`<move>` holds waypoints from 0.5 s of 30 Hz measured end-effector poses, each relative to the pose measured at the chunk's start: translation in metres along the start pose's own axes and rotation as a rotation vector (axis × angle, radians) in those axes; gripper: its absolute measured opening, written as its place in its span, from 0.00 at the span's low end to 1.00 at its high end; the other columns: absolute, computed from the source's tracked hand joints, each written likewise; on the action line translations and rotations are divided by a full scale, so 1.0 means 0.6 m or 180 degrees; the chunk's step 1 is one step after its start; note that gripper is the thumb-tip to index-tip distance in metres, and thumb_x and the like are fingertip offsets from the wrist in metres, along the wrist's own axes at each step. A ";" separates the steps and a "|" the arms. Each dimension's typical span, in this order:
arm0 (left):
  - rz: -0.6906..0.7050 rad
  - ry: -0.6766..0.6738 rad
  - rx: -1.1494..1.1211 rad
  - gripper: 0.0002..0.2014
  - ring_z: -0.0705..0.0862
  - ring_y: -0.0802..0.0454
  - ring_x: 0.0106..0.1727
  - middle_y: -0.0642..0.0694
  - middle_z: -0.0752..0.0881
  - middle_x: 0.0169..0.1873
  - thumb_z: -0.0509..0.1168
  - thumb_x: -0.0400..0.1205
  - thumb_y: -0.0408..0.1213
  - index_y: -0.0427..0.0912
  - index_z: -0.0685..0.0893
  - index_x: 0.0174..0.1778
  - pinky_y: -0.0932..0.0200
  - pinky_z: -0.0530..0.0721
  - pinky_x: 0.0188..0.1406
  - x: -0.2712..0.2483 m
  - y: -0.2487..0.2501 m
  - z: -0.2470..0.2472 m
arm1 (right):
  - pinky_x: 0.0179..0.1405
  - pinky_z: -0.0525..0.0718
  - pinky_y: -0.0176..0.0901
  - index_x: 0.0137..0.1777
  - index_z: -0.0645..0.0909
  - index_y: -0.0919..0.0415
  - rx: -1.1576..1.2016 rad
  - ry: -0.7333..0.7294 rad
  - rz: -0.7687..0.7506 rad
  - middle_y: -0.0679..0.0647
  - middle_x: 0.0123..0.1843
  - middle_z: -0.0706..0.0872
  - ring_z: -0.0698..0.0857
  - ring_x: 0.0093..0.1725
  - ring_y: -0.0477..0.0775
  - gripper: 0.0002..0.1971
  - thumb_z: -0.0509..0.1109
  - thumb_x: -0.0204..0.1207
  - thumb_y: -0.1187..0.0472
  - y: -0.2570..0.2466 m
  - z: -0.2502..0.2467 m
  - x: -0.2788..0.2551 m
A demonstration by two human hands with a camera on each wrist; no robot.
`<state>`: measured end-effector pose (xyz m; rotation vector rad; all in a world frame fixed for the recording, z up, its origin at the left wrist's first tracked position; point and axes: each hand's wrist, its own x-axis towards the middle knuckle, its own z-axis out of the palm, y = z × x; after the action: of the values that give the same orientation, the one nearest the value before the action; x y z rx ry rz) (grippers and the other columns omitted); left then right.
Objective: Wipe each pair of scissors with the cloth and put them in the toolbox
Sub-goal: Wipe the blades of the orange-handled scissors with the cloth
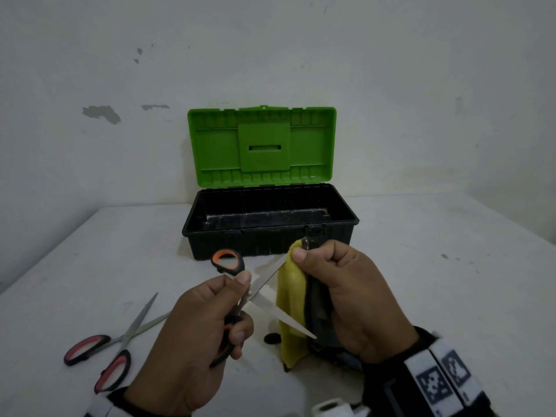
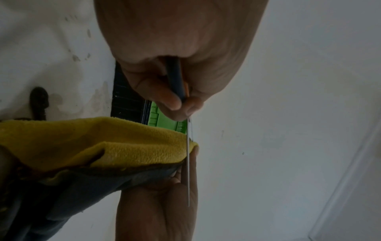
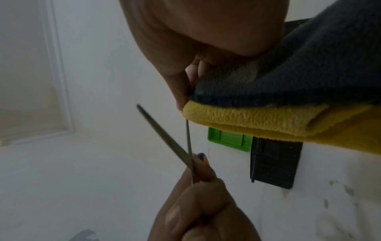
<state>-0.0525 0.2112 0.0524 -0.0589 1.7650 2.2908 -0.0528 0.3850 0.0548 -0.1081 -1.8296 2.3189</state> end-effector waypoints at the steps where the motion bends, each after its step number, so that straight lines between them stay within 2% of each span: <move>1: -0.0014 -0.0009 -0.0010 0.14 0.65 0.55 0.15 0.47 0.68 0.20 0.67 0.80 0.41 0.39 0.76 0.32 0.63 0.65 0.12 0.000 0.000 0.000 | 0.48 0.88 0.60 0.28 0.85 0.53 0.0037 0.0008 0.0003 0.61 0.35 0.88 0.86 0.38 0.64 0.10 0.83 0.57 0.51 -0.002 -0.002 0.001; 5: -0.0022 0.0071 0.0004 0.15 0.66 0.55 0.15 0.47 0.70 0.20 0.67 0.81 0.42 0.40 0.77 0.31 0.62 0.66 0.13 0.001 -0.003 0.001 | 0.50 0.87 0.68 0.31 0.84 0.58 0.0271 0.0140 0.0057 0.63 0.35 0.89 0.87 0.38 0.64 0.10 0.82 0.59 0.56 -0.006 -0.007 0.014; 11: -0.0075 0.0133 -0.0039 0.13 0.67 0.55 0.16 0.46 0.72 0.22 0.68 0.80 0.42 0.39 0.79 0.33 0.61 0.66 0.13 0.004 -0.002 0.004 | 0.46 0.91 0.53 0.37 0.85 0.59 -0.0165 0.0023 -0.0247 0.61 0.39 0.92 0.91 0.40 0.58 0.12 0.80 0.62 0.52 0.001 -0.005 -0.008; 15: 0.0031 0.0158 -0.0022 0.13 0.68 0.55 0.16 0.45 0.71 0.22 0.68 0.81 0.41 0.39 0.79 0.33 0.61 0.66 0.12 0.003 -0.004 0.013 | 0.45 0.91 0.52 0.36 0.86 0.59 -0.0116 0.0103 -0.0195 0.61 0.39 0.92 0.91 0.40 0.58 0.12 0.80 0.60 0.52 0.011 -0.005 -0.006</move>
<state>-0.0527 0.2195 0.0517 -0.1096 1.7850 2.3217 -0.0497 0.3858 0.0474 -0.0926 -1.8340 2.2304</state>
